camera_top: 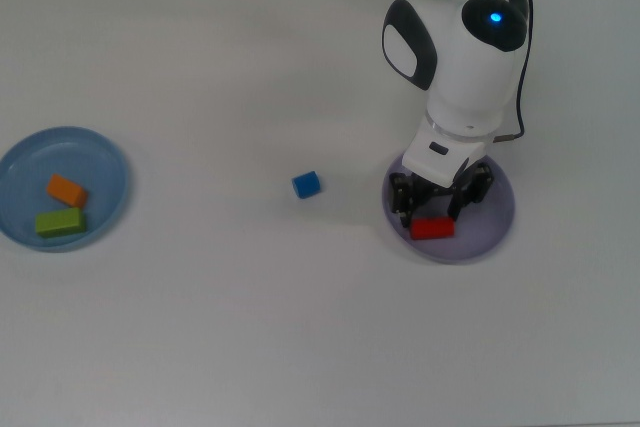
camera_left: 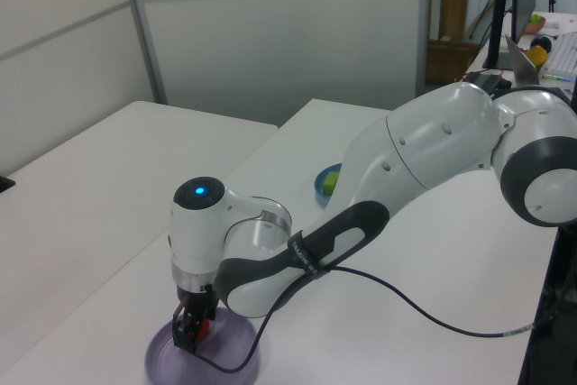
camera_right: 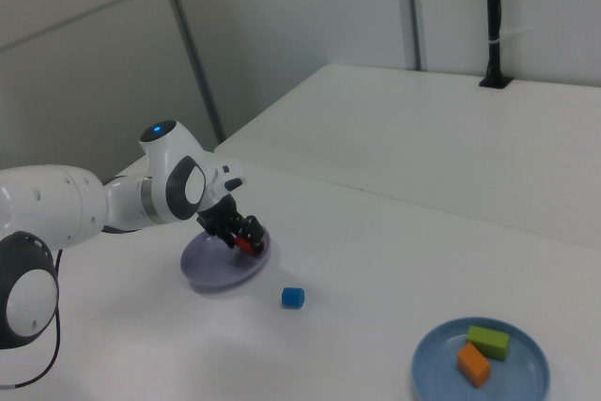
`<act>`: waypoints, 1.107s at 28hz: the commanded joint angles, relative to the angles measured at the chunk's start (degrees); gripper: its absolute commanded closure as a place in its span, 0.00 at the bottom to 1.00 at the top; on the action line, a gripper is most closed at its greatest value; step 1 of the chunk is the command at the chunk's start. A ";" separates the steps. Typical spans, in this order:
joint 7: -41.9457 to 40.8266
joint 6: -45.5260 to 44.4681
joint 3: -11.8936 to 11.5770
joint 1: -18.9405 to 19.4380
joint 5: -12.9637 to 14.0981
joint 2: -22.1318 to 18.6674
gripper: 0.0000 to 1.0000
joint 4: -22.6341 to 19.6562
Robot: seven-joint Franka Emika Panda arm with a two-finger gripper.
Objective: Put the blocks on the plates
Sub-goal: 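Carry the red block onto the lavender plate and release, then move the gripper to the blue block and grasp it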
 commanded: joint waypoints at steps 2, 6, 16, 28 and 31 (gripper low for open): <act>1.31 0.55 -0.50 0.84 -1.45 0.49 0.00 1.37; 1.31 -0.23 -0.50 0.84 -1.19 -1.26 0.00 1.29; -4.55 -7.53 -1.20 -2.31 -0.40 -8.99 0.00 -3.71; -17.23 -7.80 -1.20 -9.26 0.66 -13.31 0.00 -12.33; -20.57 -7.80 -1.20 -10.67 0.66 -13.58 0.00 -13.65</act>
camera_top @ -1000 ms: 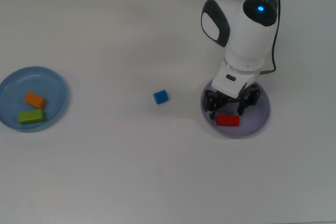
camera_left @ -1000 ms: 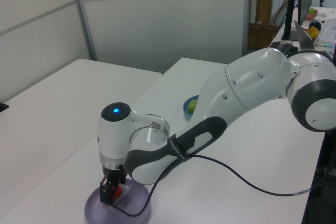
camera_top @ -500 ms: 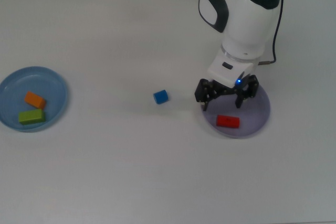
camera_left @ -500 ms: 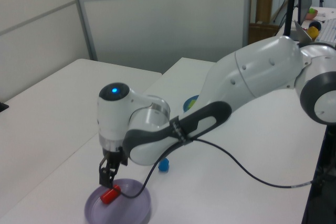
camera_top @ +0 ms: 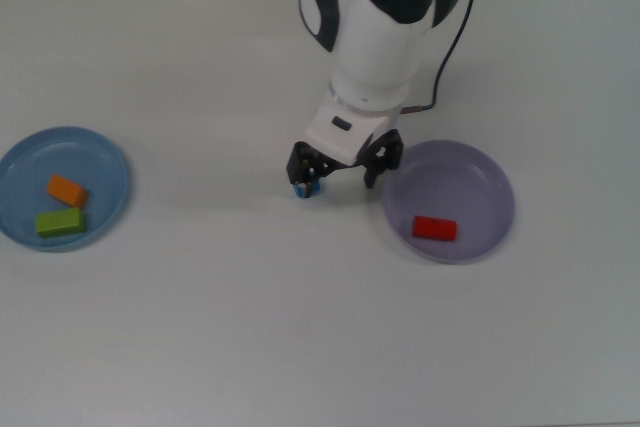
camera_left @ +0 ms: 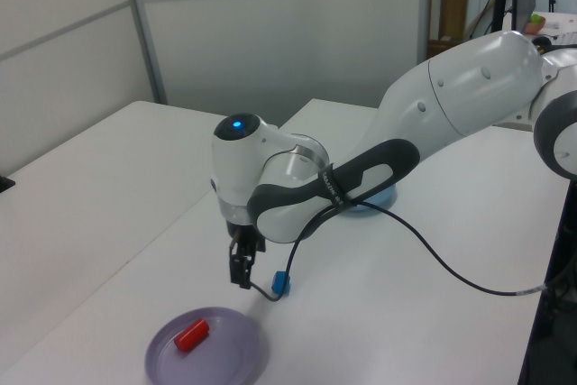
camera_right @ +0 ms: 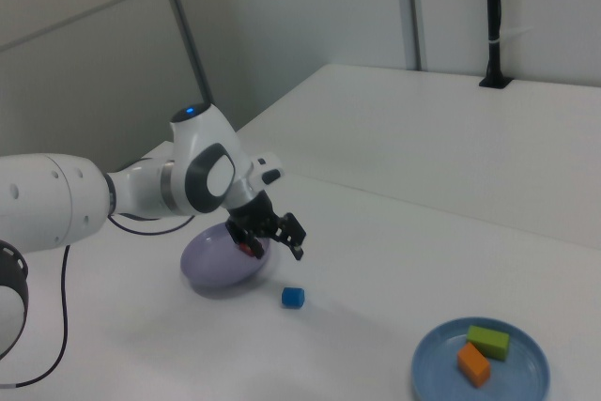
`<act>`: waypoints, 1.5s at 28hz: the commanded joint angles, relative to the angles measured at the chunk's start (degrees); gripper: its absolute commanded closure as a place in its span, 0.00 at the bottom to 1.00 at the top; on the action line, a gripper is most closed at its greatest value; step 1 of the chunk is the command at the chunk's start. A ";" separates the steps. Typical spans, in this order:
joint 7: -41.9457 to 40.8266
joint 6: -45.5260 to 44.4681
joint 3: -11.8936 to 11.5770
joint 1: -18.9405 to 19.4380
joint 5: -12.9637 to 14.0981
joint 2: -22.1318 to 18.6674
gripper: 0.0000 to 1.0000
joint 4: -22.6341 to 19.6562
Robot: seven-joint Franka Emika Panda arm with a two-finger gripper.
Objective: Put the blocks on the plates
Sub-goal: 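Move the gripper to the blue block and grasp it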
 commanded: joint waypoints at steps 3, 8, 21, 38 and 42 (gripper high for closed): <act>-8.45 -0.06 -0.02 -2.82 0.65 -2.51 0.00 -5.79; -10.65 -0.05 -0.02 -3.08 0.64 -1.89 0.01 -5.88; -12.41 -0.14 -0.02 -2.90 0.56 -0.58 0.59 -6.58; -11.88 -6.03 0.68 -2.38 5.82 -4.09 0.93 -1.57; -9.44 -5.77 2.08 0.07 7.06 -3.92 0.92 -0.61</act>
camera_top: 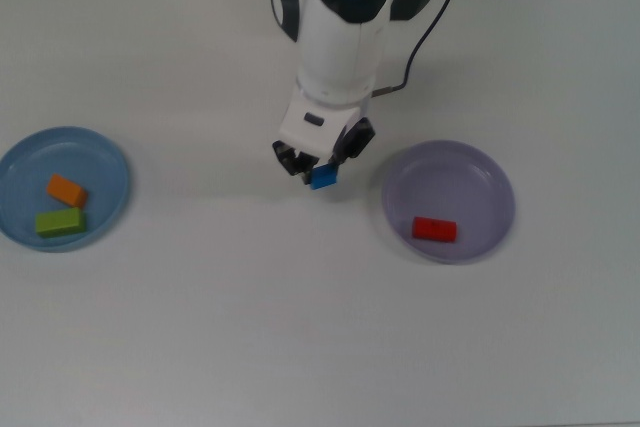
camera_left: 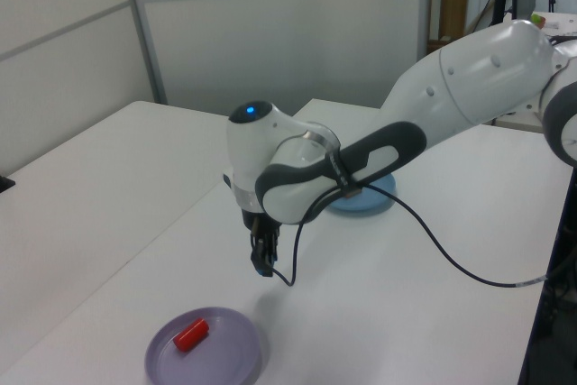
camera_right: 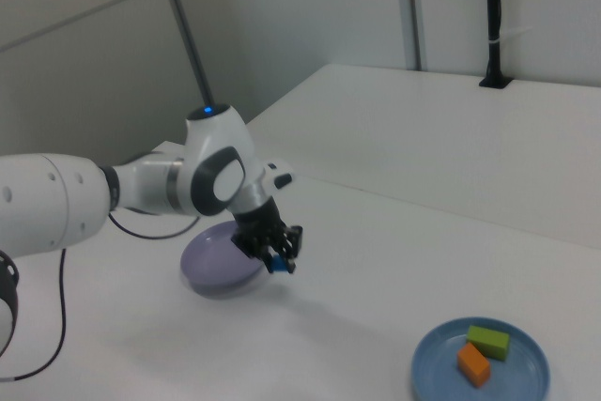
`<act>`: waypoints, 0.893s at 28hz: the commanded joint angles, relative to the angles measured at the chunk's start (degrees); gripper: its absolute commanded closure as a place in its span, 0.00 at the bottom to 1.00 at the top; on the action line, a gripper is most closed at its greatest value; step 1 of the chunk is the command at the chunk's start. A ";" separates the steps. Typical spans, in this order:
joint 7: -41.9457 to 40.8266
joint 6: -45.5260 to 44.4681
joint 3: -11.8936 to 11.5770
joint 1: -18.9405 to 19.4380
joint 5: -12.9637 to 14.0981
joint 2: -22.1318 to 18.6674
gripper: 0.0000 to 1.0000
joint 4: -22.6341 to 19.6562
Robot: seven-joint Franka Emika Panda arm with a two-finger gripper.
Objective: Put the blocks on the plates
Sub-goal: 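Carry the blue block onto the lavender plate beside the red block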
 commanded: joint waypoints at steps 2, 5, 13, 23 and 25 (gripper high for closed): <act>4.53 -1.31 1.42 3.63 2.00 -0.99 0.92 0.75; 8.66 0.09 1.42 6.00 2.17 -0.29 0.93 0.66; 22.98 8.87 1.94 9.08 2.53 2.70 0.92 0.57; 31.17 17.50 1.86 11.28 1.30 7.19 0.81 0.75; 31.17 17.50 1.86 11.28 1.38 7.19 0.78 0.75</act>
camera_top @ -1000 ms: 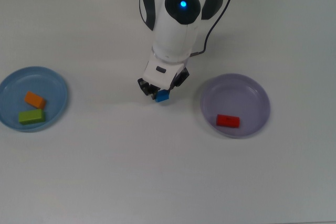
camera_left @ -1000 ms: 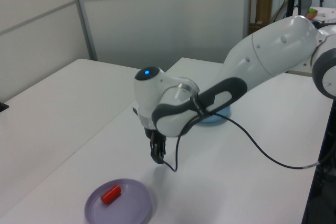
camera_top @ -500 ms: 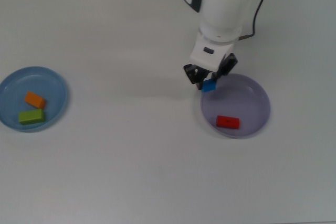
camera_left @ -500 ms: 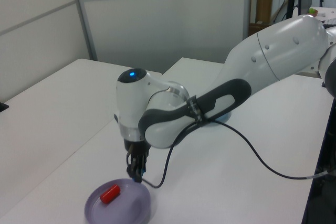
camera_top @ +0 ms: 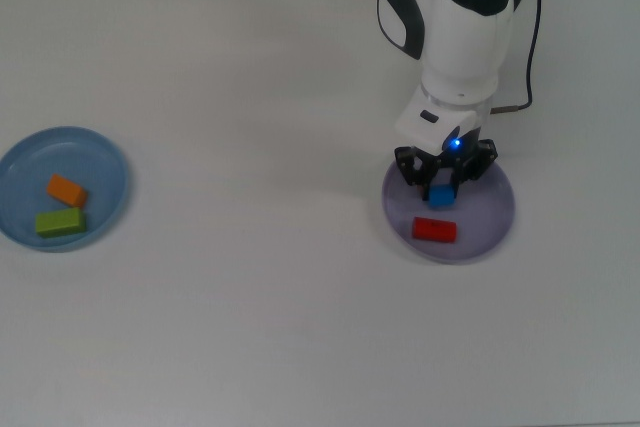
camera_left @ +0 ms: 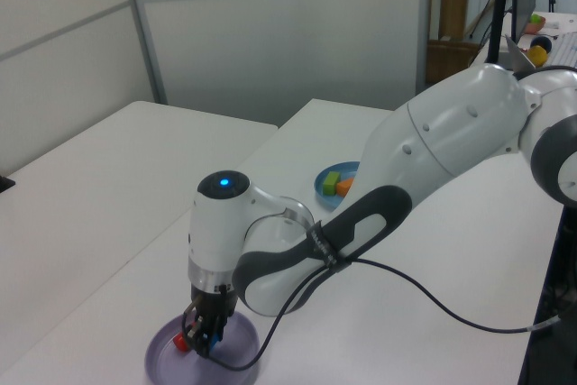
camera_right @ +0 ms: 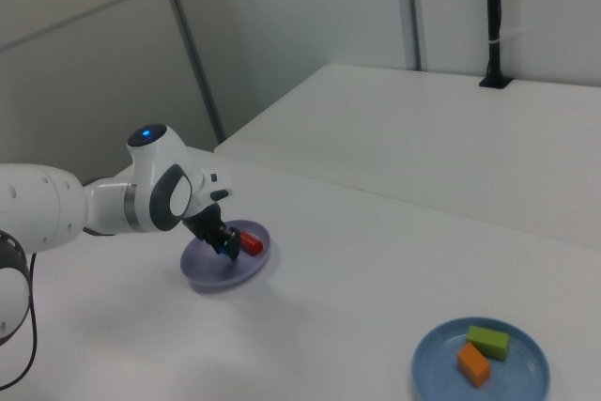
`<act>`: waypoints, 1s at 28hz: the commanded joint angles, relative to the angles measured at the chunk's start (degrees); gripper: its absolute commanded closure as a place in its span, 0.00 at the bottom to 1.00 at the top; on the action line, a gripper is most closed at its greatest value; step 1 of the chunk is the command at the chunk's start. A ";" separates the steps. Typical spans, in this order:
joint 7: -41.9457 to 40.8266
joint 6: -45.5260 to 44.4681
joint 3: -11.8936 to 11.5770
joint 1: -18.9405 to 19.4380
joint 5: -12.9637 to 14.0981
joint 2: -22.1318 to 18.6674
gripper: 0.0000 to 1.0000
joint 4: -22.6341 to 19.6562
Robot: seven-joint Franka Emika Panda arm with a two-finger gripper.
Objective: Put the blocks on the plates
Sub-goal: 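Carry the blue block onto the lavender plate beside the red block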
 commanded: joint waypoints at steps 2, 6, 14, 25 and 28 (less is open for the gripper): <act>1.87 1.12 -0.26 0.63 -0.26 0.33 0.75 0.28; 1.69 0.95 -0.26 0.63 -0.53 0.42 0.20 0.19; 1.69 0.42 -0.26 0.63 -0.61 0.07 0.00 0.28; 1.34 -1.34 -0.26 0.63 -6.40 0.16 0.00 0.19; 1.51 -2.13 -0.26 0.71 -7.73 -0.02 0.00 0.28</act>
